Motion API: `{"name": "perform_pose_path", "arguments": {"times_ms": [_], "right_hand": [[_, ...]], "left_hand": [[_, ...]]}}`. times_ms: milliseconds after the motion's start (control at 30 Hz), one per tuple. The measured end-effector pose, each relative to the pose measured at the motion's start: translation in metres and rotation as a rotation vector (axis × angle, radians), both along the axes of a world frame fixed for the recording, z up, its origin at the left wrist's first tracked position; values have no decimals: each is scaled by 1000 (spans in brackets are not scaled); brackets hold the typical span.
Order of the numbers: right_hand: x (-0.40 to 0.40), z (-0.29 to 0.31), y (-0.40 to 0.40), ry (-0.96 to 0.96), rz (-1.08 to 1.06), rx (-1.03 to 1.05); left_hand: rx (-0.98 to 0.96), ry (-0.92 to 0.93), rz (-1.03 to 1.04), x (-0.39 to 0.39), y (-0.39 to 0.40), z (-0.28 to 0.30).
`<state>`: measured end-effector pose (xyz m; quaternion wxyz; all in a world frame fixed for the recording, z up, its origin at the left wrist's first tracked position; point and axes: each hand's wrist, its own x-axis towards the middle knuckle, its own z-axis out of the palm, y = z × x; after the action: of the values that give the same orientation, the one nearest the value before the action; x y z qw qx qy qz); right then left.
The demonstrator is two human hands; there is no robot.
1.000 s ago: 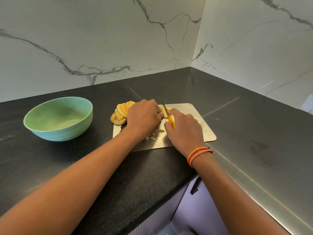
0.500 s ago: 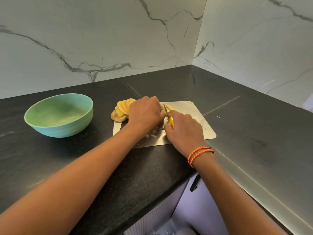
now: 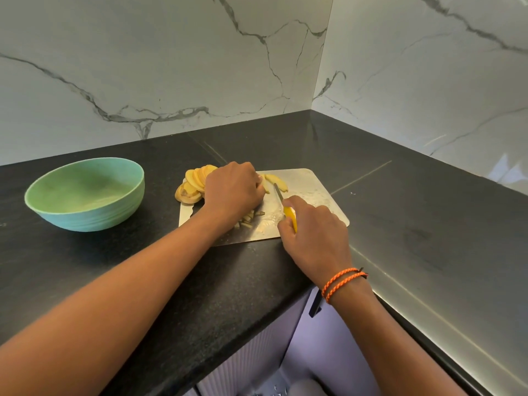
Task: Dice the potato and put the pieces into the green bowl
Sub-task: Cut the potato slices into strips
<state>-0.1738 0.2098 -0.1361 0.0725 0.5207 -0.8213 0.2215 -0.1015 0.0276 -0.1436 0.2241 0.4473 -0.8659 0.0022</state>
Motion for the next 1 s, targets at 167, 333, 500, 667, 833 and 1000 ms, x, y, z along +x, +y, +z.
{"name": "perform_pose_path", "arguments": {"times_ms": [167, 333, 500, 667, 833, 1000], "right_hand": [[-2, 3, -23, -67, -1, -112], [-3, 5, -52, -64, -5, -44], [-2, 5, -55, -10, 13, -28], [-1, 6, -57, 20, 23, 7], [1, 8, -52, 18, 44, 33], [6, 6, -28, -12, 66, 29]], "left_hand": [[-4, 9, -12, 0, -5, -1], [-6, 3, -13, 2, -5, 1], [0, 6, -32, 2, -6, 2], [3, -4, -34, 2, -7, 2], [13, 4, -12, 0, -5, 3], [16, 7, -1, 0, -5, 3]]}}
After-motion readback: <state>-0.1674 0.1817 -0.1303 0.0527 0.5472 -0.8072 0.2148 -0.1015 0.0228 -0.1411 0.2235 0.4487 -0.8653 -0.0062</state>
